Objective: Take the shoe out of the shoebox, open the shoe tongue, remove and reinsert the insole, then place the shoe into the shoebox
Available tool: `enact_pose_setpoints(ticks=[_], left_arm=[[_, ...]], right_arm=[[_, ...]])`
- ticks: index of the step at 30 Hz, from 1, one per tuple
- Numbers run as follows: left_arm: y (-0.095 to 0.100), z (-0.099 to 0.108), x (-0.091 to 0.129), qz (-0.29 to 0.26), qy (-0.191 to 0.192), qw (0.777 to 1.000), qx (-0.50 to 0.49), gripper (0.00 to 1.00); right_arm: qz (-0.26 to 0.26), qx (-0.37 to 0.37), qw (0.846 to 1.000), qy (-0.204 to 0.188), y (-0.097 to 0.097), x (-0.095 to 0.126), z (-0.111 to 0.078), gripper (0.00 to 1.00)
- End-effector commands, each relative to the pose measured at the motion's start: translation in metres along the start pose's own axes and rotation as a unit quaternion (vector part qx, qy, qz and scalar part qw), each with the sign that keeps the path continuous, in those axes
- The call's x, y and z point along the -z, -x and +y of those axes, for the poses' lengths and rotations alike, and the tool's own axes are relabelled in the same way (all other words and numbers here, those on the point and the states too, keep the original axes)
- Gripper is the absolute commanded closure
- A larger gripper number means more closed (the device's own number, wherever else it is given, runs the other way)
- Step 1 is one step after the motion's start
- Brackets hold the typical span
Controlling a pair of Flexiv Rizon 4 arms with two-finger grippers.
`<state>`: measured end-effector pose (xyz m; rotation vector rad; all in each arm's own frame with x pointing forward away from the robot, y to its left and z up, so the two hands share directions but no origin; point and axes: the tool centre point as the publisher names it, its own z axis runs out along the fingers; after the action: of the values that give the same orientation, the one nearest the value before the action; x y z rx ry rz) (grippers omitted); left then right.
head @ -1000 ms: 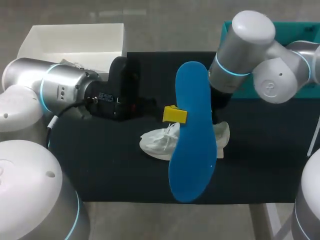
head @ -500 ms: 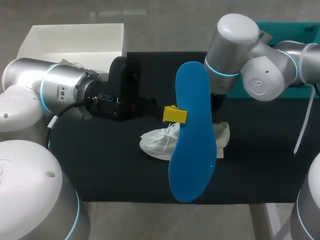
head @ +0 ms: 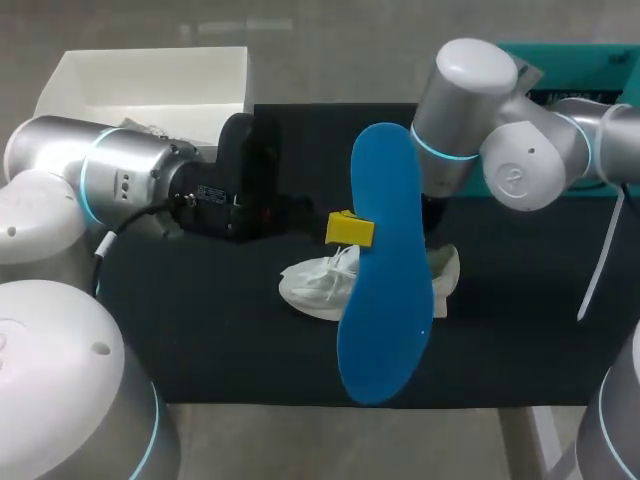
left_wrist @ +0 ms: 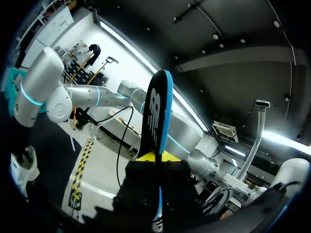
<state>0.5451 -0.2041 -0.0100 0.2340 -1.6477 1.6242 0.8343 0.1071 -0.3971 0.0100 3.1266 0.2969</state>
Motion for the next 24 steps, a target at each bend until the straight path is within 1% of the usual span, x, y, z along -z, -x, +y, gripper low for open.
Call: enact_pose_setpoints(ticks=[1,19,21,22,23,24], left_arm=[[0.0004,0.0003,-0.0006,-0.001,0.001,1.000,0.000,1.00],[0.0004,0.0003,-0.0006,-0.001,0.001,1.000,0.000,1.00],[0.0004,0.0003,-0.0006,-0.001,0.001,1.000,0.000,1.00],[0.0004,0.0003,-0.0006,-0.001,0.001,1.000,0.000,1.00],[0.0004,0.0003,-0.0006,-0.001,0.001,1.000,0.000,1.00],[0.0004,0.0003,-0.0006,-0.001,0.001,1.000,0.000,1.00]], right_arm=[[0.004,0.003,1.000,0.002,-0.0054,0.0008,0.0006,1.00],[0.004,0.003,1.000,0.002,-0.0054,0.0008,0.0006,1.00],[0.013,-0.017,1.000,0.004,-0.0054,0.0002,0.0010,1.00],[0.018,-0.037,0.999,-0.009,-0.0057,0.0010,0.0013,1.00],[0.020,-0.045,0.999,-0.011,-0.0061,0.0022,0.0018,1.00],[0.021,-0.058,0.998,-0.005,-0.0080,0.0050,0.0025,1.00]])
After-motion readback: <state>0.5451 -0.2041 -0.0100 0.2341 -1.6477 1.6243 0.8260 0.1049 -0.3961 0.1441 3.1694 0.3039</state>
